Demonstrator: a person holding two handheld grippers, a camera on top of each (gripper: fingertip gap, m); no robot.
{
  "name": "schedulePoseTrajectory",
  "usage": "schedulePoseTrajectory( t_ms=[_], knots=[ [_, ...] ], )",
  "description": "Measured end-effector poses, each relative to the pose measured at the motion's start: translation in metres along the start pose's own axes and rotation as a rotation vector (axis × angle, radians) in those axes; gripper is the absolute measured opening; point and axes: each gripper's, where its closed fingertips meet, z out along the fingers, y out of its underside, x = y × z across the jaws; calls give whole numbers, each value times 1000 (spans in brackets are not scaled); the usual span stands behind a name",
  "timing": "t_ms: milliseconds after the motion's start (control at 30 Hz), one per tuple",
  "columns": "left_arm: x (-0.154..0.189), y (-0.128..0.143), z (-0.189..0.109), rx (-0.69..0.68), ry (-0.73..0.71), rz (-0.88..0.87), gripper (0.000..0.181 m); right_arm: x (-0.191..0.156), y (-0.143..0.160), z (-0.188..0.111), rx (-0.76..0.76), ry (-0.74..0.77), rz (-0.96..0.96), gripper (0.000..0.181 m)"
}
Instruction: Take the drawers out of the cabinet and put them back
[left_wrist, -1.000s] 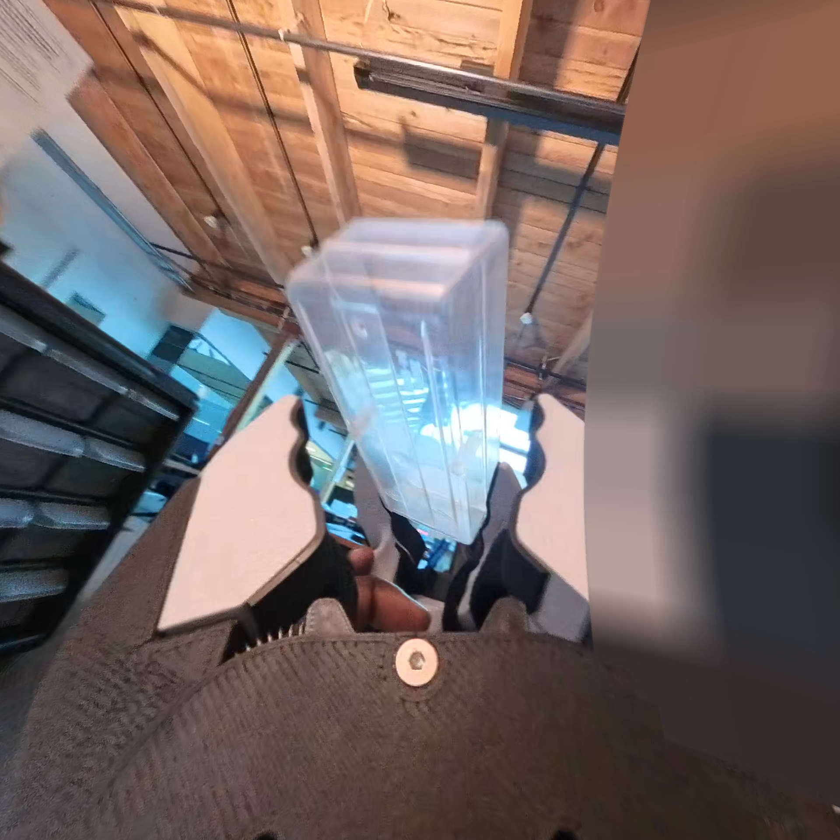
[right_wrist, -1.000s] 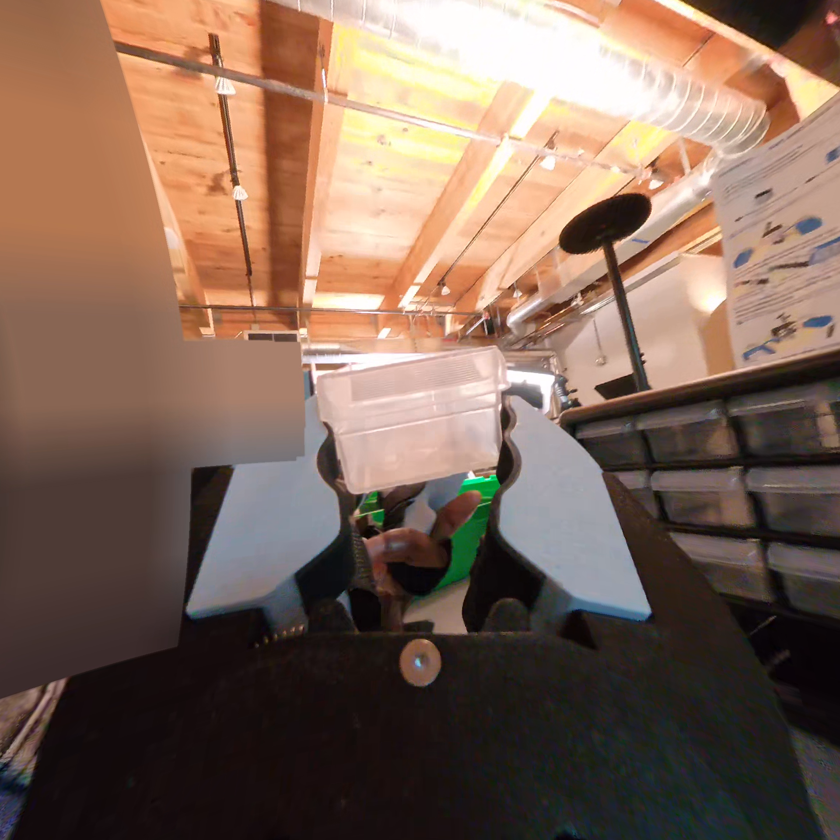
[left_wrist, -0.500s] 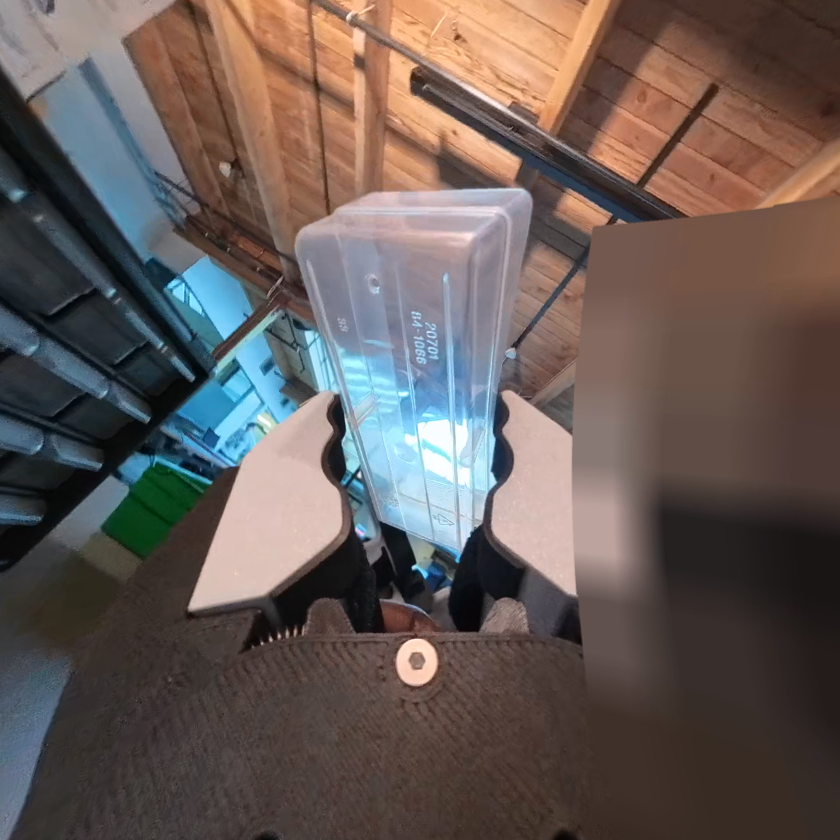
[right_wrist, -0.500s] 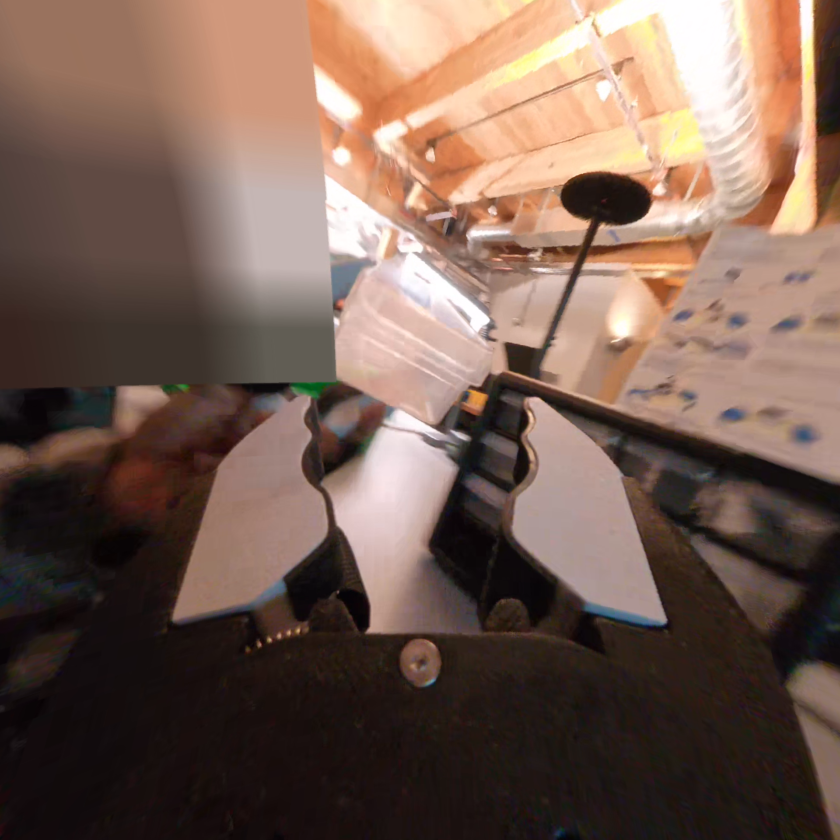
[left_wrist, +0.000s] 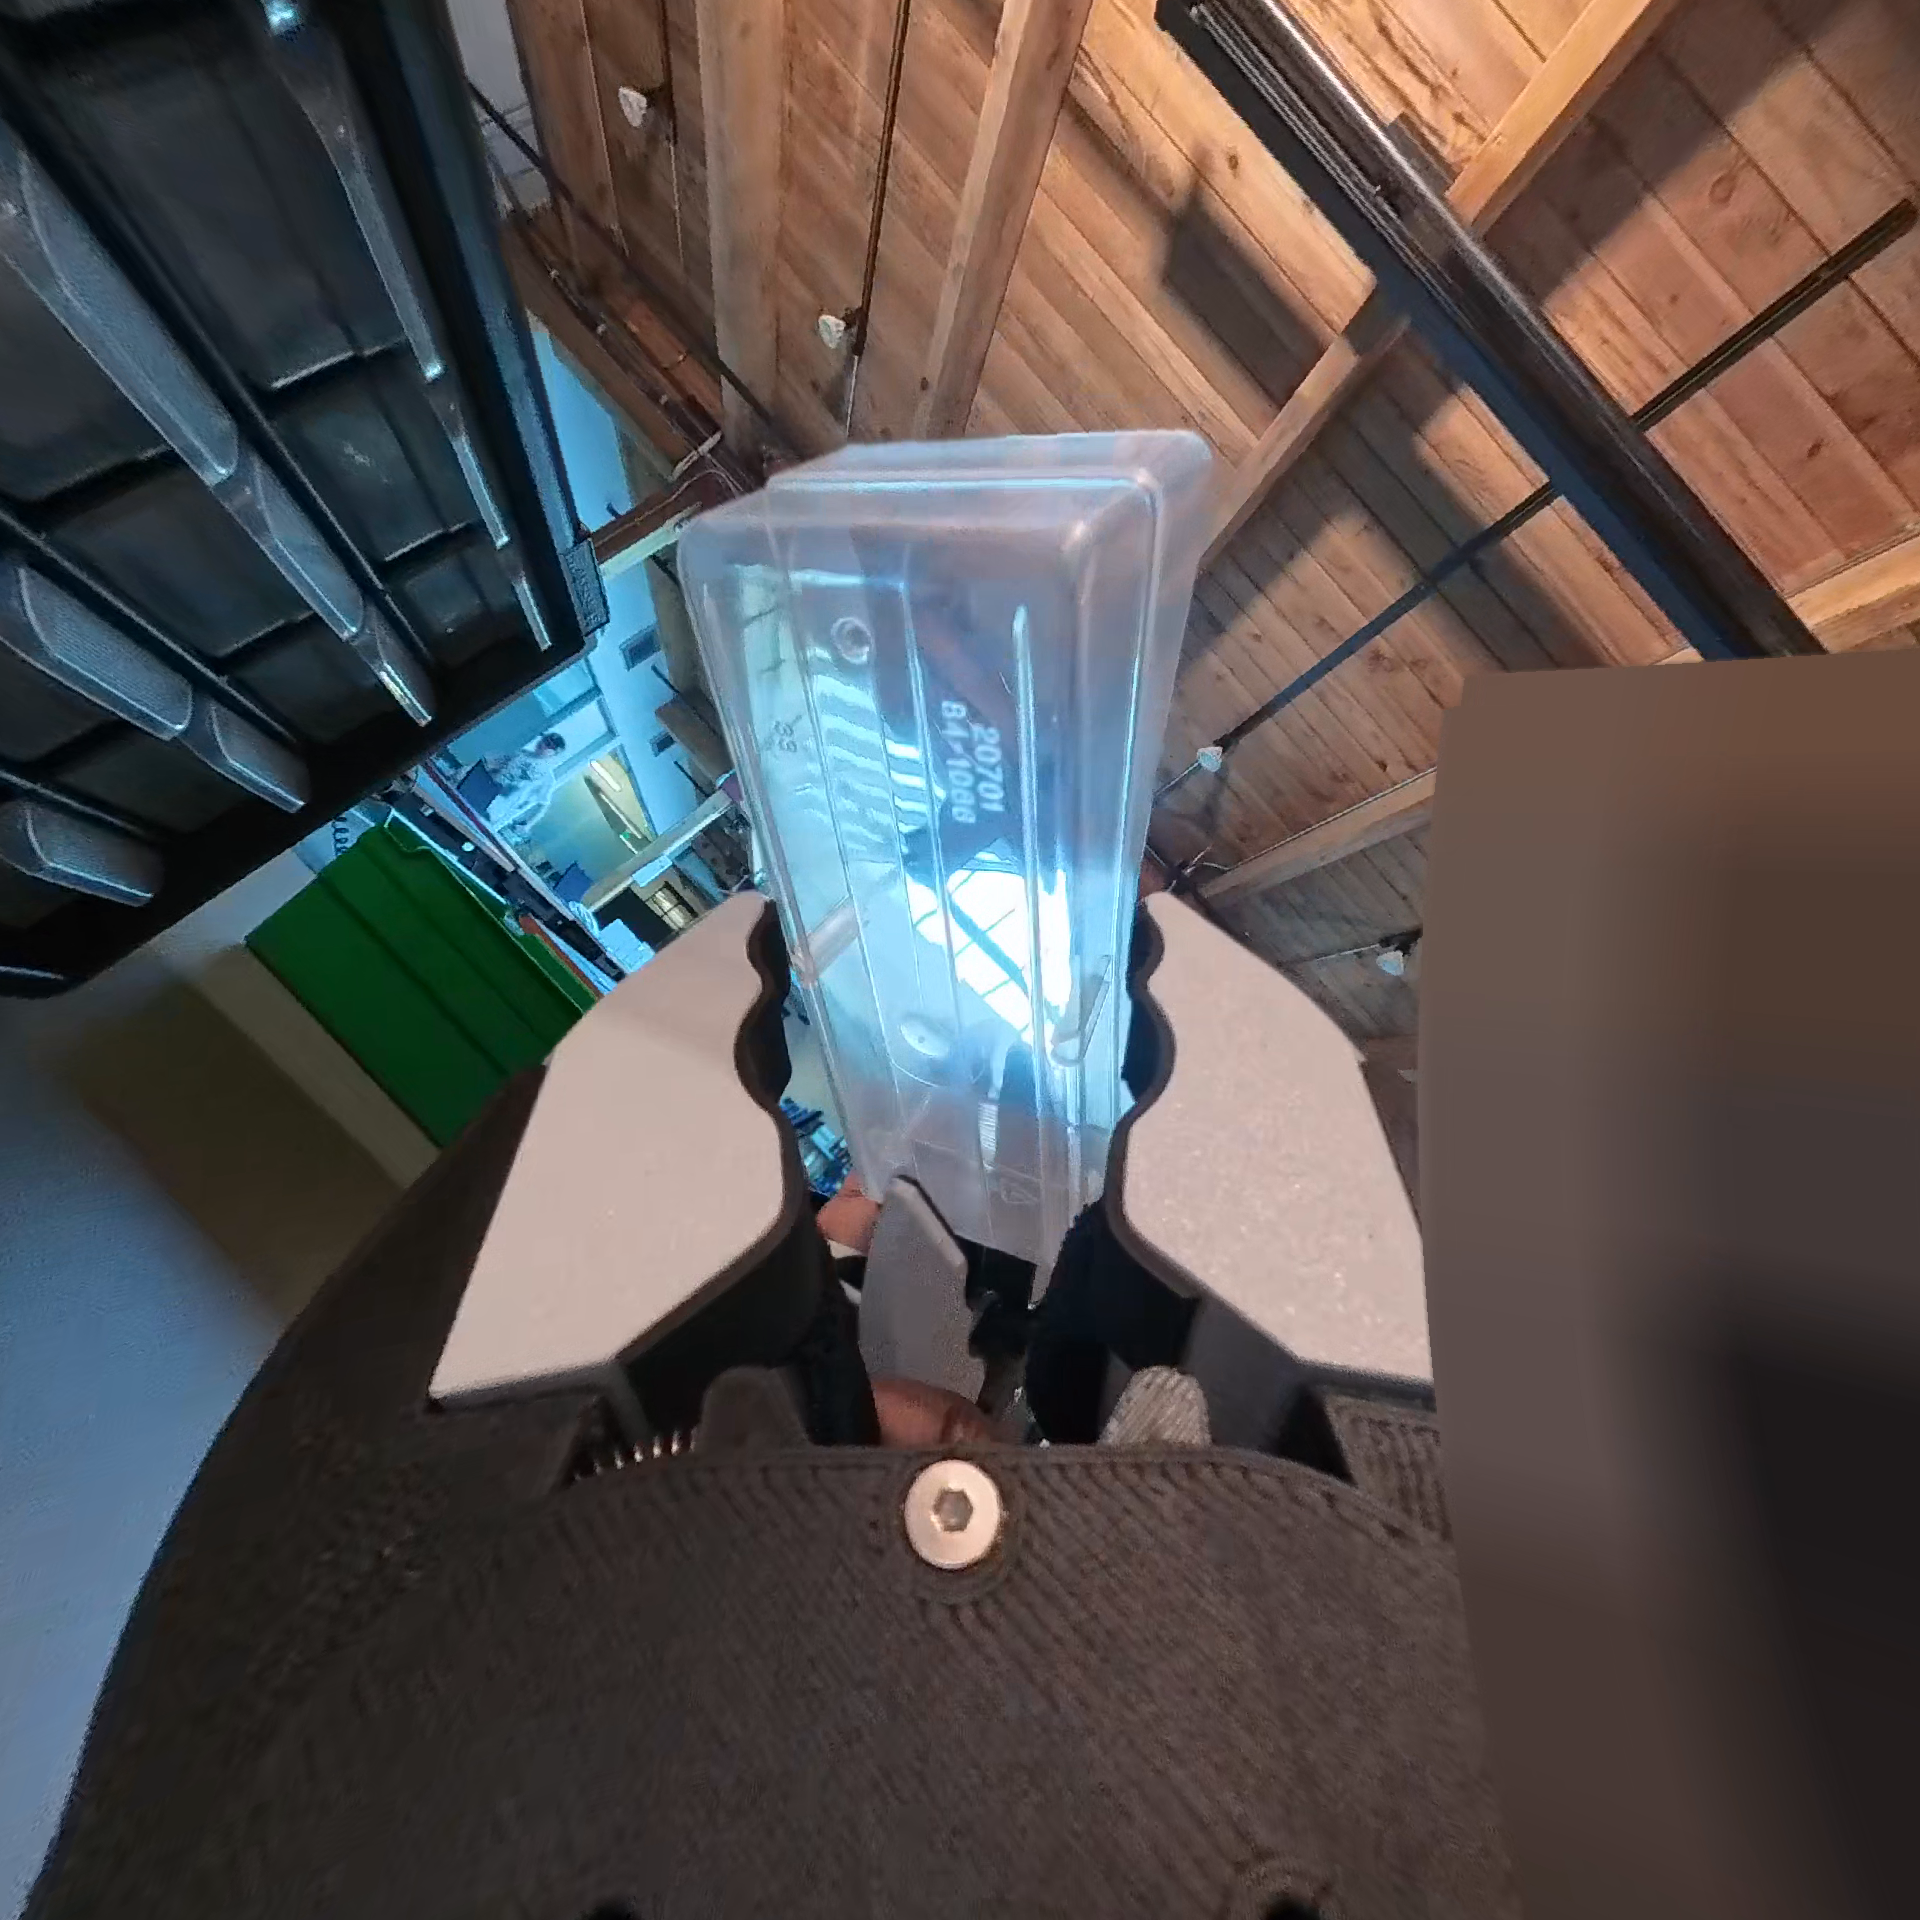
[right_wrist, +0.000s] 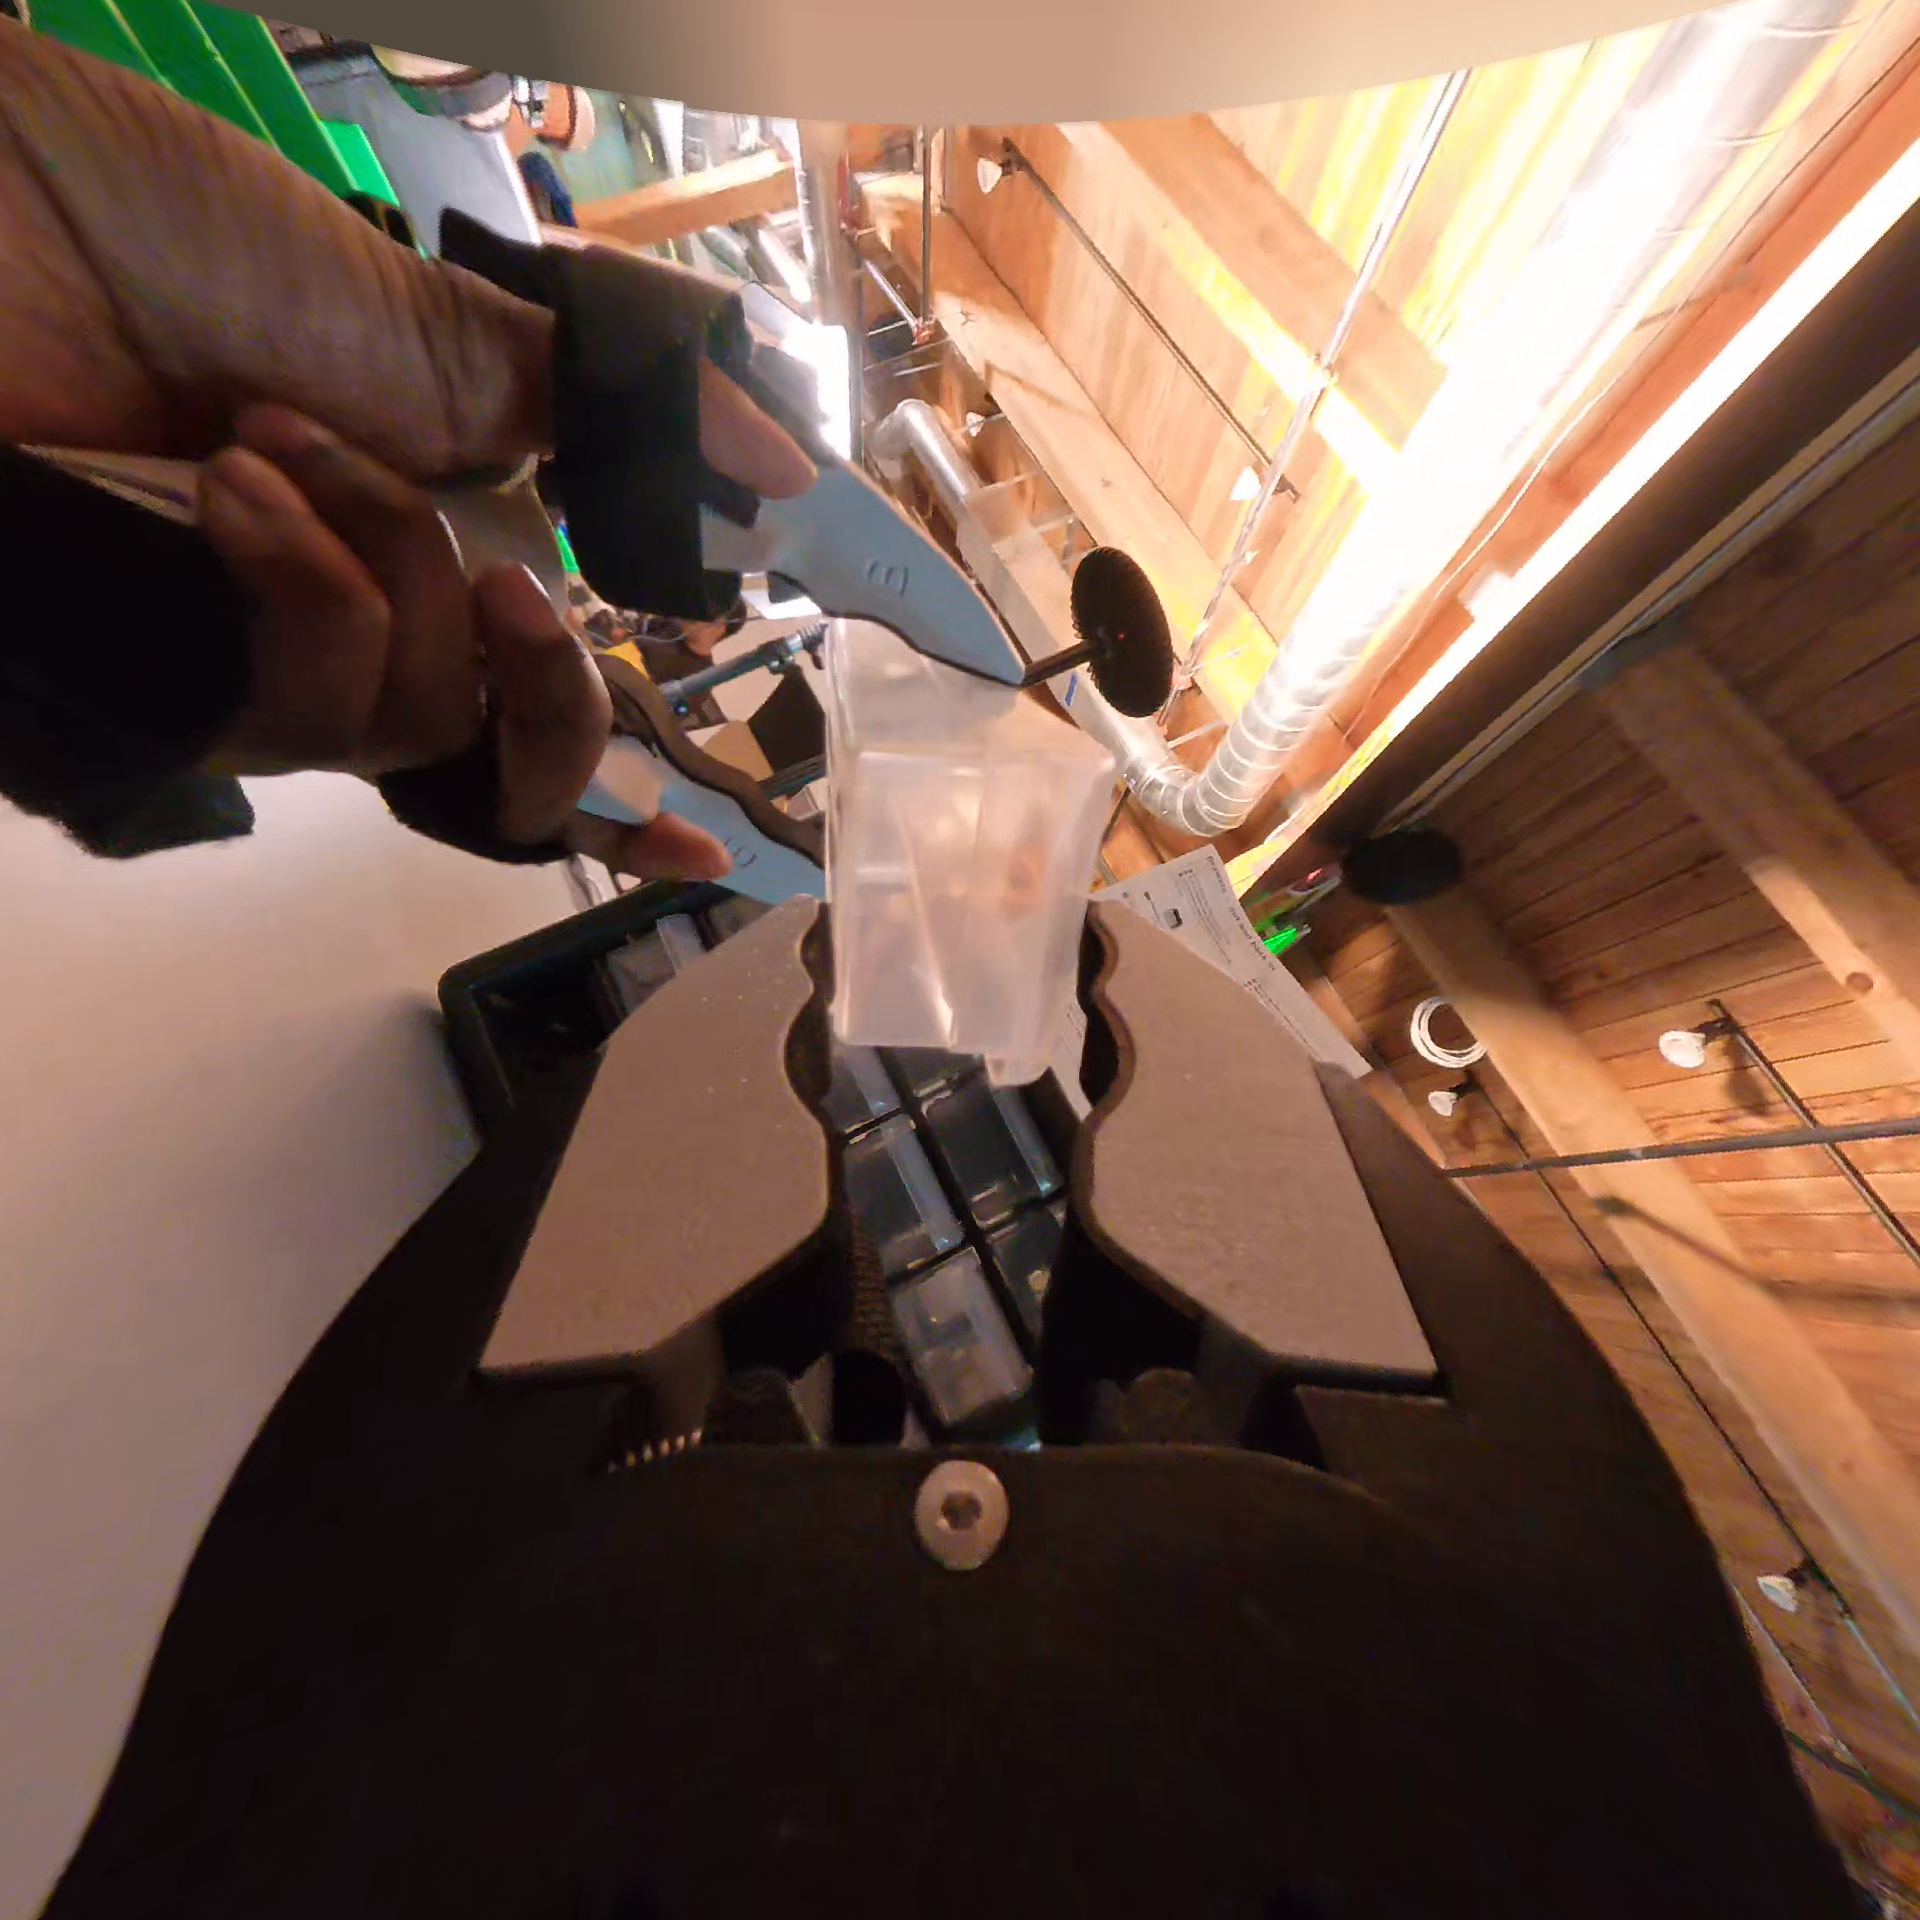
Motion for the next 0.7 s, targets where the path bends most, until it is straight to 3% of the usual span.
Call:
schedulePoseTrajectory(
  t_ms=[300, 400, 533, 600, 667, 700],
  knots=[
    [-7, 2, 1, -95, -49, 32, 68, 2, 12, -3, -67, -36, 27, 43],
    [-10, -10, -3, -163, -168, 261, 65, 12, 35, -4, -175, -6, 5, 44],
    [-15, -57, -16, -322, -477, 830, 53, 6, 75, -9, -337, -44, -36, 44],
    [-7, -91, -15, -358, -600, 1065, 35, 0, 85, -9, -396, -73, -71, 44],
    [9, -116, -3, -391, -618, 1180, 6, -5, 90, -8, -439, -92, -115, 44],
    [14, -127, 6, -412, -625, 1208, 0, -8, 93, -7, -461, -101, -142, 44]
  ],
)
